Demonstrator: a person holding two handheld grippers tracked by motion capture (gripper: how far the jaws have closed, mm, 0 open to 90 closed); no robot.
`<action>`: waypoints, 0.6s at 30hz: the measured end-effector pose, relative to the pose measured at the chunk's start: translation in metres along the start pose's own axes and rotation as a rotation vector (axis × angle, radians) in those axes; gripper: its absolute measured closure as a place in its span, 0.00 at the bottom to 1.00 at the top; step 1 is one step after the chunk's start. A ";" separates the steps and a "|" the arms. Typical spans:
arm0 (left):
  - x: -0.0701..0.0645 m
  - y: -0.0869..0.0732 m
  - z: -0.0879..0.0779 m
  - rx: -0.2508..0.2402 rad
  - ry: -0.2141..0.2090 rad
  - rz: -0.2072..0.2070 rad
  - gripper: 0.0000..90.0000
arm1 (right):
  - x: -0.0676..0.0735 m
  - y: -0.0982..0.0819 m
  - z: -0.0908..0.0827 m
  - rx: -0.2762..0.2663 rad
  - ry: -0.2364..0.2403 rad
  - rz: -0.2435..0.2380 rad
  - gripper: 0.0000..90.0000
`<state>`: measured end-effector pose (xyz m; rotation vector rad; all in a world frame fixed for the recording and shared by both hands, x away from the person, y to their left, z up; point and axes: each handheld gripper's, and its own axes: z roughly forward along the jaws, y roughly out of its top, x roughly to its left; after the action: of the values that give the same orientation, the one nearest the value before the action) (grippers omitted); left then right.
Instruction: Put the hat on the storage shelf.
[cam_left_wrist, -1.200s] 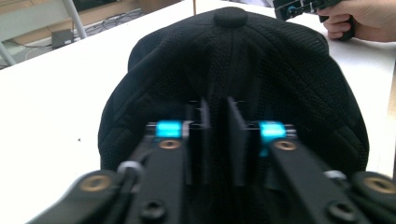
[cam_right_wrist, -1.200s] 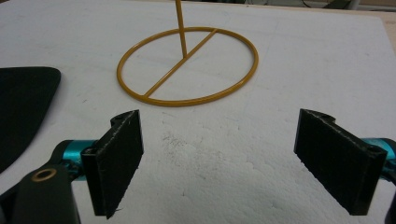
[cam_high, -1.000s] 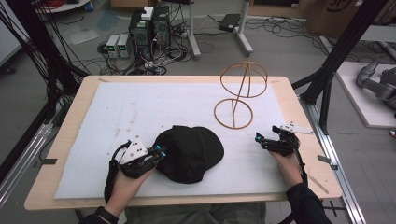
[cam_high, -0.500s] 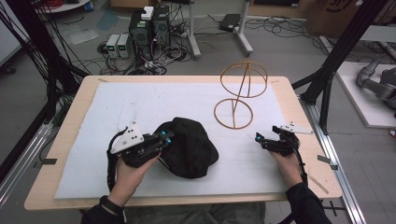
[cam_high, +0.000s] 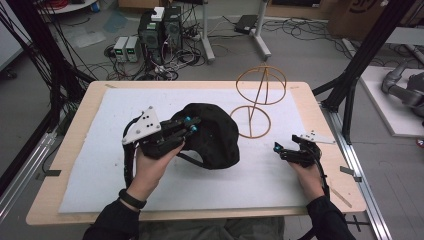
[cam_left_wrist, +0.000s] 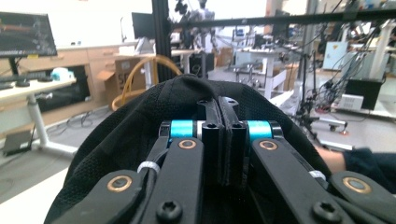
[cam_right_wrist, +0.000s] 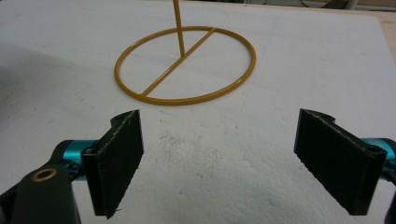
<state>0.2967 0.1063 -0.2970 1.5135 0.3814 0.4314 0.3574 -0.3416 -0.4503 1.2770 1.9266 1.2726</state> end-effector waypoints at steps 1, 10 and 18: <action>0.000 0.002 0.001 -0.006 -0.003 0.001 0.98 | 0.000 0.000 0.000 0.000 -0.001 -0.002 0.17; 0.013 0.024 0.004 -0.070 0.001 0.002 0.98 | -0.001 0.000 0.000 -0.004 -0.001 -0.004 0.17; 0.026 0.041 0.012 -0.091 -0.004 0.022 0.98 | 0.000 0.000 0.000 0.000 -0.001 -0.001 0.17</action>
<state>0.3240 0.1096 -0.2552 1.4313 0.3383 0.4575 0.3571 -0.3421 -0.4503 1.2763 1.9263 1.2715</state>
